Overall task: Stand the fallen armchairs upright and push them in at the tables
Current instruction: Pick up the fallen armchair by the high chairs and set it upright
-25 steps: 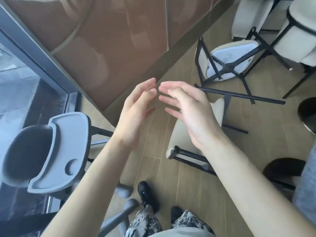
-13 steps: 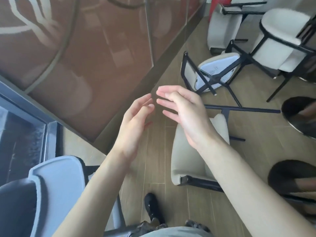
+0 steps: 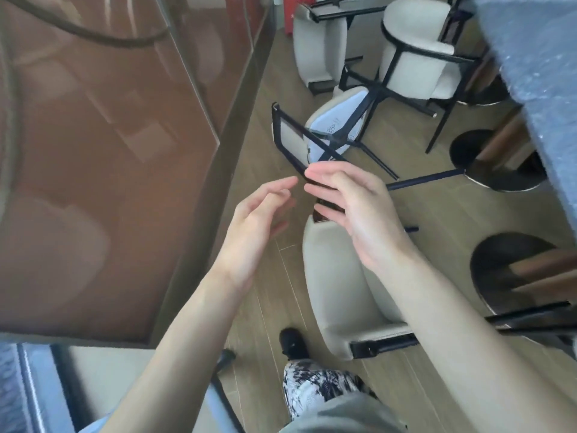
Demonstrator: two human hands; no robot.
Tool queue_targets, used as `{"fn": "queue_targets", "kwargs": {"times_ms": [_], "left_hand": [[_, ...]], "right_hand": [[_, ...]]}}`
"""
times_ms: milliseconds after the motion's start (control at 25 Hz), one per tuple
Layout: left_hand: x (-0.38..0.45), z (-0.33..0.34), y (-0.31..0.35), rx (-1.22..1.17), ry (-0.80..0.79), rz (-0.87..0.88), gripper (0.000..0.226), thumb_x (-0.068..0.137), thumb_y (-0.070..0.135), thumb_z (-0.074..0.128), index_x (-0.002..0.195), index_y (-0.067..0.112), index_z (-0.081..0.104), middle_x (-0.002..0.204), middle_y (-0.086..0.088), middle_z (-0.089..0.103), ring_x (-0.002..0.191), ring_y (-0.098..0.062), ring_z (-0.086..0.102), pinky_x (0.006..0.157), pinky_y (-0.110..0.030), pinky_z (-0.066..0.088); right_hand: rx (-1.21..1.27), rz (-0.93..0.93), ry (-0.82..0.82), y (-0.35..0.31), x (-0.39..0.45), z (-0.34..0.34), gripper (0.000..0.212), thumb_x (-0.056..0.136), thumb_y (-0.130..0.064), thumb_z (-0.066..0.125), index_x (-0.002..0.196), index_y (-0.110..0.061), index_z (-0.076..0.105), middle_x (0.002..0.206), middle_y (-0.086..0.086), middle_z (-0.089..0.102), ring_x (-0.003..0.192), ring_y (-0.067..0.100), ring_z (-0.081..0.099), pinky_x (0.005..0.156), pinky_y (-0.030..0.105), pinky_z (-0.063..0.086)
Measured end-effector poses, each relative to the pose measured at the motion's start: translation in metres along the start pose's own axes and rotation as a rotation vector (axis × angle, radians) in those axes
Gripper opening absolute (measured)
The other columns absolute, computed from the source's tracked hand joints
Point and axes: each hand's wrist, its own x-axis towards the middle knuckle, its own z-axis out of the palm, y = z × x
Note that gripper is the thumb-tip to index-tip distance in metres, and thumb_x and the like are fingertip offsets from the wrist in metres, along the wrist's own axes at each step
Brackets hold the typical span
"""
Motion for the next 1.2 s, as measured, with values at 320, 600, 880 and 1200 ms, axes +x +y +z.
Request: {"fn": "queue_targets", "kwargs": {"times_ms": [320,600,880,1200], "left_hand": [[0.126,0.01,0.022,0.126,-0.284,-0.02,0.034,0.106,0.019,0.043,0.125,0.03,0.07,0.126,0.017,0.07,0.123,-0.004,0.062,0.111,-0.04,0.046],[0.227,0.032,0.023,0.201,-0.482,-0.081,0.034,0.106,0.02,0.043,0.126,0.026,0.07,0.125,0.012,0.071,0.119,-0.007,0.065,0.105,-0.038,0.047],[0.277,0.089,-0.008,0.213,-0.746,-0.215,0.03,0.105,0.021,0.046,0.118,0.021,0.073,0.122,0.007,0.074,0.116,-0.01,0.068,0.108,-0.043,0.047],[0.374,0.098,-0.078,0.197,-0.908,-0.528,0.03,0.099,0.032,0.054,0.123,0.023,0.07,0.132,0.007,0.068,0.114,-0.015,0.07,0.101,-0.041,0.051]], "right_hand": [[0.163,-0.048,0.256,-0.001,0.095,-0.005,0.029,0.098,-0.012,0.047,0.107,-0.018,0.074,0.114,-0.006,0.074,0.105,0.008,0.071,0.1,0.04,0.052],[0.316,-0.067,0.522,0.01,0.166,-0.013,0.025,0.097,-0.009,0.05,0.103,-0.009,0.074,0.107,0.004,0.076,0.101,0.016,0.072,0.093,0.034,0.056],[0.368,-0.04,0.871,0.031,0.176,-0.046,0.021,0.097,-0.011,0.052,0.096,-0.013,0.073,0.101,0.012,0.075,0.1,0.024,0.07,0.093,0.037,0.053],[0.537,-0.132,1.455,0.101,0.186,-0.032,0.031,0.097,0.0,0.045,0.087,-0.015,0.07,0.096,0.001,0.077,0.095,0.021,0.074,0.087,0.035,0.057]]}}
